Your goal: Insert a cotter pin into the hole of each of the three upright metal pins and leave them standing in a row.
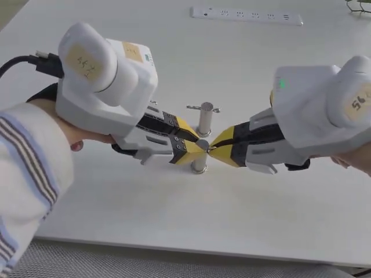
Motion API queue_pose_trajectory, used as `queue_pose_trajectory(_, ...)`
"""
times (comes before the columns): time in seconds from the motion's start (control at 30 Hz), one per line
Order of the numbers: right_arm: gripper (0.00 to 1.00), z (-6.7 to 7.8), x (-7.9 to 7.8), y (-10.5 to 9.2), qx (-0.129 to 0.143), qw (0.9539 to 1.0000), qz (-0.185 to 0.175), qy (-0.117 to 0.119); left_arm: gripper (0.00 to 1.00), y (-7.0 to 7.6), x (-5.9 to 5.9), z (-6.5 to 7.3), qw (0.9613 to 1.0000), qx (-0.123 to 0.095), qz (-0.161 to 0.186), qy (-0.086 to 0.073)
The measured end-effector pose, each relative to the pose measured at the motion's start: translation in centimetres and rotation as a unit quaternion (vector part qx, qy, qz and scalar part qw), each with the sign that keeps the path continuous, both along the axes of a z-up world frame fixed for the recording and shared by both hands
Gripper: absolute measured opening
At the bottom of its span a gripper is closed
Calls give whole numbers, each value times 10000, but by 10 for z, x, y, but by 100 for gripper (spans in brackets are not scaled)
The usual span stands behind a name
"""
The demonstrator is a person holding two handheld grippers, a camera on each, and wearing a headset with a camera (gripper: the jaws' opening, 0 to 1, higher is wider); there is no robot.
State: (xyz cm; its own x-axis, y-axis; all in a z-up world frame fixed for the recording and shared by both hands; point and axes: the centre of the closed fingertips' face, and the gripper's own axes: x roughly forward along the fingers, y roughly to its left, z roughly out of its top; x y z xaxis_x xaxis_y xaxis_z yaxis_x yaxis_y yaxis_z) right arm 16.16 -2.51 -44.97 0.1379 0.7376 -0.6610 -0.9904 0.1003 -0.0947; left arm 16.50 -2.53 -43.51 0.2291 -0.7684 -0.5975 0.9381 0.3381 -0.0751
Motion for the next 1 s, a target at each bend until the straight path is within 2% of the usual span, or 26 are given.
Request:
queue_pose_trajectory(0.4, 0, 1, 2, 0, 16, 10000, 36, -40, 9, 0, 0, 1, 10000, -11, 20, 8)
queue_pose_trajectory(0.47, 6, 3, 7, -2, 14, 9998, -37, -190, 9, 0, 0, 2, 10000, -16, 23, 8)
queue_pose_trajectory(0.53, 15, 3, 6, -4, 17, 9999, -10, -149, 9, 0, 0, 2, 10000, -12, 21, 10)
queue_pose_trajectory(0.73, 1, 5, 1, -7, -19, 10000, 30, -56, 9, 0, 0, 3, 10000, -11, 16, 11)
queue_pose_trajectory(1.0, 0, 9, 0, -3, 65, 9999, 59, -104, 9, 0, -1, 3, 10000, -3, 23, 2)
